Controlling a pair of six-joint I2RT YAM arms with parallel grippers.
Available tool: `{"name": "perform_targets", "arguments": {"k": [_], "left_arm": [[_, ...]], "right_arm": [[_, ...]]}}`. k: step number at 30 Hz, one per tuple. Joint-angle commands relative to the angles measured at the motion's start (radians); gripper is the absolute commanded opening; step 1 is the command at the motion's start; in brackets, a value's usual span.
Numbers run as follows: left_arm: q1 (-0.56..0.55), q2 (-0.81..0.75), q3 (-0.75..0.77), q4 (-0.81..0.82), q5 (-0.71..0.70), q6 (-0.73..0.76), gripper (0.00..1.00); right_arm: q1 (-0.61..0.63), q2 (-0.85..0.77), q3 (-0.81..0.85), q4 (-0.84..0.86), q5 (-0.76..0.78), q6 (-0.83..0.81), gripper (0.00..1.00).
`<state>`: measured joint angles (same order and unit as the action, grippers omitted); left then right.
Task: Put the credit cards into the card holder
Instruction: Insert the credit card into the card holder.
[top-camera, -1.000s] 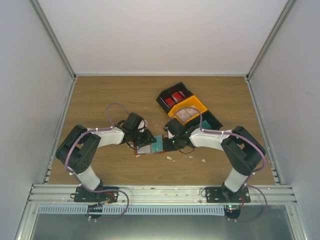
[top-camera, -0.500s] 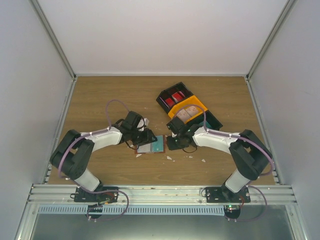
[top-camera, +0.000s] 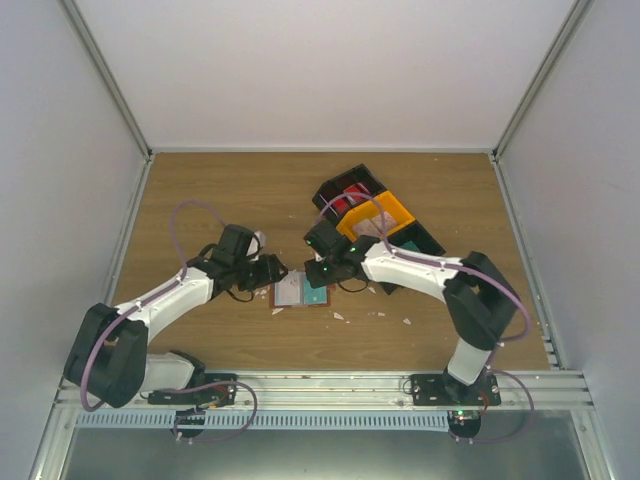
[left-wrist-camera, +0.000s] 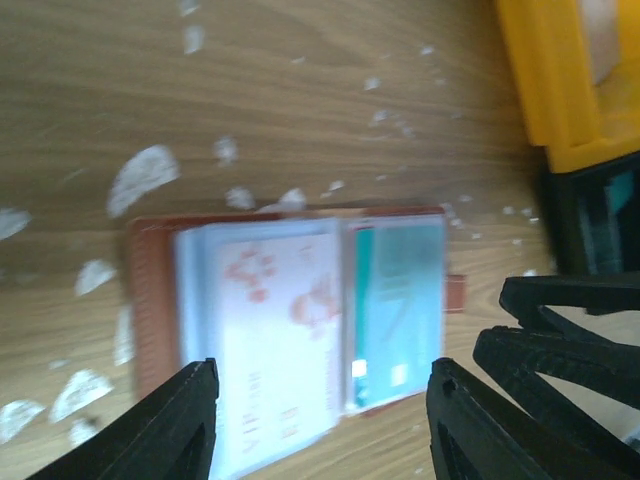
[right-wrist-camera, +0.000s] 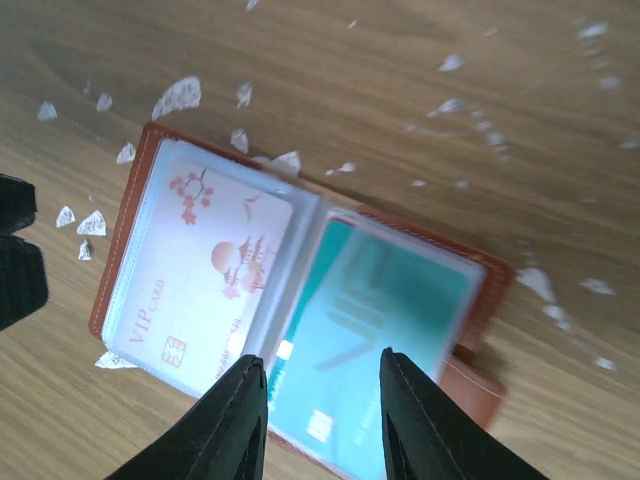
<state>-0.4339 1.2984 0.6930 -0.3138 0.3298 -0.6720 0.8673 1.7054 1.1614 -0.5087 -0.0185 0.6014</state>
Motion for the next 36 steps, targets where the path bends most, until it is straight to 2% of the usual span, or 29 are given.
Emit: {"name": "perform_targets", "arguments": {"k": [1, 5, 10, 13, 22, 28, 36], "left_arm": [[0.057, -0.030, -0.074, 0.012, 0.030, 0.007, 0.57], [0.097, -0.007, -0.119, 0.062, 0.123, 0.018, 0.53], [0.116, 0.037, -0.147, 0.131, 0.213, 0.028, 0.45], [0.120, 0.058, -0.154, 0.158, 0.252, 0.035, 0.43], [0.131, 0.094, -0.159, 0.178, 0.270, 0.046, 0.39], [0.130, 0.099, -0.159, 0.181, 0.281, 0.046, 0.33], [0.131, 0.100, -0.159, 0.196, 0.311, 0.049, 0.32]], "right_arm": [[0.036, 0.106, 0.058, 0.036, -0.070, -0.032, 0.33], [0.042, 0.170, 0.071, 0.057, -0.141, -0.042, 0.32], [0.042, 0.213, 0.057, 0.053, -0.149, -0.038, 0.21], [0.043, 0.237, 0.063, 0.038, -0.155, -0.046, 0.20], [0.042, 0.261, 0.077, 0.006, -0.119, -0.045, 0.19], [0.042, 0.288, 0.075, -0.004, -0.111, -0.055, 0.10], [0.043, 0.300, 0.072, 0.002, -0.109, -0.055, 0.09]]}}
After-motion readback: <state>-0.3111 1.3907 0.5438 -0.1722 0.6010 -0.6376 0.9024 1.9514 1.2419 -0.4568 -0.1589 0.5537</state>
